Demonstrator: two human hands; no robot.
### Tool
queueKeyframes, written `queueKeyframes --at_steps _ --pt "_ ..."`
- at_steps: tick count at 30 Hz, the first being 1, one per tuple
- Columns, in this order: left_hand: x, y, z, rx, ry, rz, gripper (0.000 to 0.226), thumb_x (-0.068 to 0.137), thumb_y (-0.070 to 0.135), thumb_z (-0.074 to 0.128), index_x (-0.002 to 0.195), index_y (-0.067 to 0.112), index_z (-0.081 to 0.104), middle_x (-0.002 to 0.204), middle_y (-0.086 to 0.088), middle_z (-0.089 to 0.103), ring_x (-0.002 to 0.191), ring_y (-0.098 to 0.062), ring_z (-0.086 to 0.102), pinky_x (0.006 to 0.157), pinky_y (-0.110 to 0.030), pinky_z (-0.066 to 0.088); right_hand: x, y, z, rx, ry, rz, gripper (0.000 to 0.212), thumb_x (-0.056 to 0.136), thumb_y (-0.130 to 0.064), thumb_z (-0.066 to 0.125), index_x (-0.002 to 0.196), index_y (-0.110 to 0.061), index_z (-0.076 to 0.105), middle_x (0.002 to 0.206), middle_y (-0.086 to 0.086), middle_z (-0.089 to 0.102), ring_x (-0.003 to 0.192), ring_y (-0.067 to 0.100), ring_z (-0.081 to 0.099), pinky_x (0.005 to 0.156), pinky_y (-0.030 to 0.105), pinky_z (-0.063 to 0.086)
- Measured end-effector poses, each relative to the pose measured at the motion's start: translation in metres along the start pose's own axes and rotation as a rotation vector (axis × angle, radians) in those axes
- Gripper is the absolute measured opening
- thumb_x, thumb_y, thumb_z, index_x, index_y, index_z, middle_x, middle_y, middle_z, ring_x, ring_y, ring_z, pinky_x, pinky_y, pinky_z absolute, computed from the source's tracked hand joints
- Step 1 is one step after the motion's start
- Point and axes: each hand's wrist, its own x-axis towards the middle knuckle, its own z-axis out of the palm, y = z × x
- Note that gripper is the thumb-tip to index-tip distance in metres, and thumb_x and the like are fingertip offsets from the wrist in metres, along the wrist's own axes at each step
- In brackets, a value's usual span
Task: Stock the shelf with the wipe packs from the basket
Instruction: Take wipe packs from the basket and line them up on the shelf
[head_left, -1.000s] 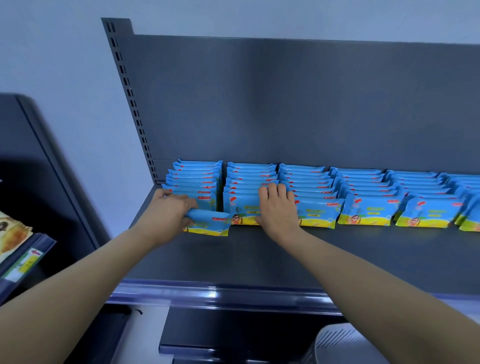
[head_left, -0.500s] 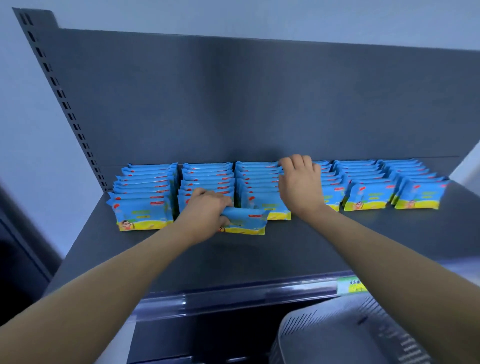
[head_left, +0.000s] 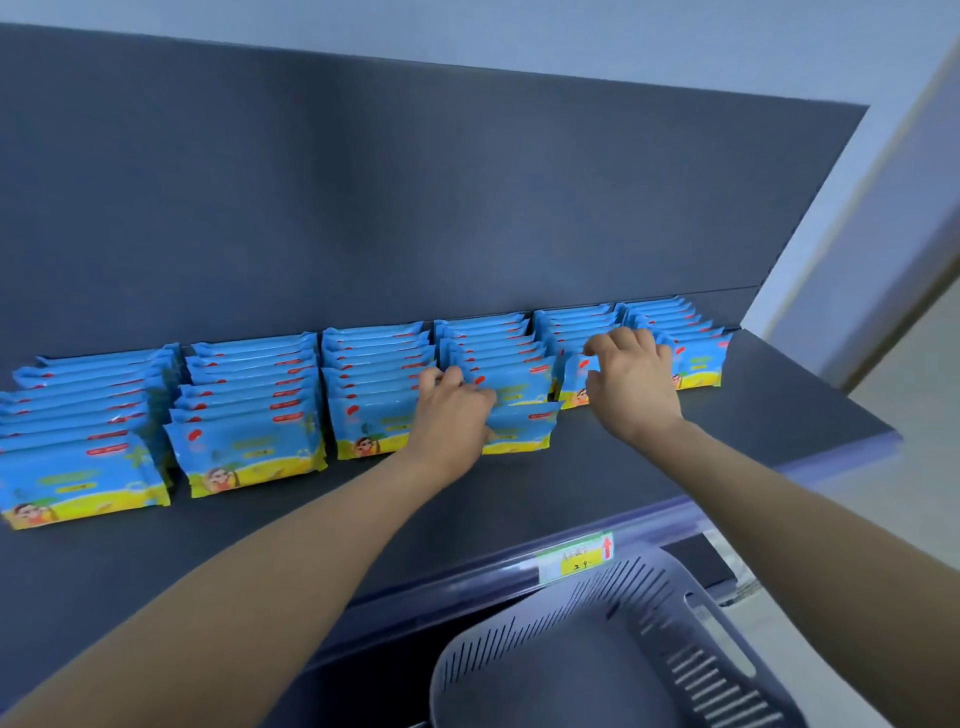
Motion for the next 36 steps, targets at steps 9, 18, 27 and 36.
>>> queueKeyframes --at_steps 9,18,27,36 --pt "0.054 0.034 0.028 0.101 0.038 -0.134 0.012 0.083 0.020 0.062 0.093 0.014 0.059 0.097 -0.002 0.055 0.102 -0.023 0.037 0.090 -0.037 0.025 0.004 0.041 0.022 0.060 -0.129 -0.014 0.034 0.090 -0.018 0.048 0.124 -0.017 0.053 0.124 0.005 0.051 0.118 0.027 0.038 0.091 0.037 0.031" --pt "0.061 0.034 0.040 0.138 0.119 -0.197 0.031 0.081 0.021 0.060 0.109 0.013 0.047 0.108 -0.004 0.048 0.102 -0.024 0.039 0.091 -0.037 0.028 0.007 0.054 0.052 0.171 -0.182 -0.054 0.032 0.091 -0.019 0.049 0.122 -0.017 0.055 0.123 0.005 0.053 0.116 0.027 0.039 0.091 0.038 0.032" --pt "0.054 0.033 0.039 0.168 0.090 -0.169 0.039 0.085 0.019 0.059 0.122 0.018 0.045 0.116 -0.001 0.048 0.111 -0.021 0.040 0.099 -0.037 0.024 0.017 0.038 0.061 0.502 -0.367 -0.091 0.054 0.092 -0.018 0.057 0.140 -0.010 0.034 0.131 0.013 0.050 0.116 0.030 0.050 0.093 0.039 0.044" --pt "0.045 0.035 0.022 0.141 0.097 -0.175 0.038 0.087 0.021 0.055 0.123 0.015 0.046 0.118 -0.002 0.048 0.112 -0.021 0.041 0.100 -0.034 0.023 0.015 0.032 0.054 0.423 -0.278 -0.136 0.047 0.092 -0.016 0.053 0.136 -0.008 0.039 0.130 0.013 0.050 0.118 0.030 0.048 0.094 0.038 0.042"
